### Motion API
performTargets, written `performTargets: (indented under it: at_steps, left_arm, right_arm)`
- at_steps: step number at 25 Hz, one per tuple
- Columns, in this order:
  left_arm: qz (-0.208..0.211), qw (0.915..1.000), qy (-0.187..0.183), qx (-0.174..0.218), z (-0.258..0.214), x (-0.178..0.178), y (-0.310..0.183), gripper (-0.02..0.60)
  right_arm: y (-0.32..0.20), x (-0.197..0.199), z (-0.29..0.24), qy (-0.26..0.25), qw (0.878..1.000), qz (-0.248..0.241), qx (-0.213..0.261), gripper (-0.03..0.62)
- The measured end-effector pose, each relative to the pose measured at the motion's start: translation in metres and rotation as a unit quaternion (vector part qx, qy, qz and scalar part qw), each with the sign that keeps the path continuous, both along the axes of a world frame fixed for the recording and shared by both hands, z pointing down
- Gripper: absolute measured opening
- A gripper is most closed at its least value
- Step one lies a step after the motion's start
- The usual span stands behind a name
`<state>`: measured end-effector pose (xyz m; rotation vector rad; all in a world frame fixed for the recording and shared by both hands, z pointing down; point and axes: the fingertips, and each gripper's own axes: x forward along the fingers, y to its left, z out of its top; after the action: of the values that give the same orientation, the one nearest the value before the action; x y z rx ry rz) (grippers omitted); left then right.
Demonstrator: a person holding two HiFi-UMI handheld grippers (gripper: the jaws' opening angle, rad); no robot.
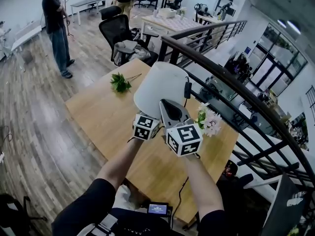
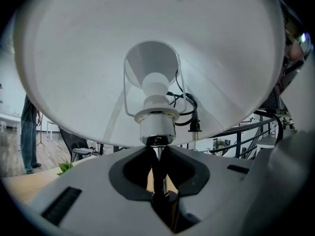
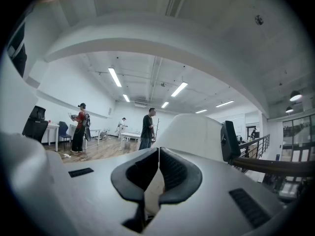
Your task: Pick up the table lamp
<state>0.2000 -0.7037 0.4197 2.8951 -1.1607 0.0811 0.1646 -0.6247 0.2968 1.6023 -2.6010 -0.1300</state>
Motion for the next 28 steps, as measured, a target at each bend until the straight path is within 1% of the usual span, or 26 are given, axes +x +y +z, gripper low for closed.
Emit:
performTargets:
  at_steps: [6,10,13,19,23,28]
  left_arm:
    - [0.024,0.9993,0.005,-0.027,-0.015,0.011,0.026,0.078]
    - [0.031,0.999,0.014,-0.029,-0.03,0.02,0.042,0.078]
    - [0.041,0.9984,0.015,-0.036,-0.031,0.032,0.061,0.078]
    - [0.031,0.9987,0.01,-0.038,-0.033,0.047,0.104,0.078]
    - [0.031,0.9984,0.016,-0.045,-0.034,0.046,0.124,0.078]
    - [0.04,0.9976,0.025,-0.051,-0.038,0.041,0.14,0.078]
  right_arm:
    - [0.02,0.01,-0.023,-0.021,1.0,0.006,-0.002,0.032]
    - [0.035,0.018,-0.033,-0.02,1.0,0.004,0.005,0.032]
    - [0.053,0.031,-0.036,-0.025,1.0,0.002,0.008,0.032]
    - [0.097,0.05,-0.039,-0.044,0.999,-0.007,0.01,0.032]
    - [0.117,0.048,-0.041,-0.048,0.999,-0.017,0.01,0.032]
    - [0.134,0.039,-0.047,-0.036,0.999,-0.025,0.019,0.032]
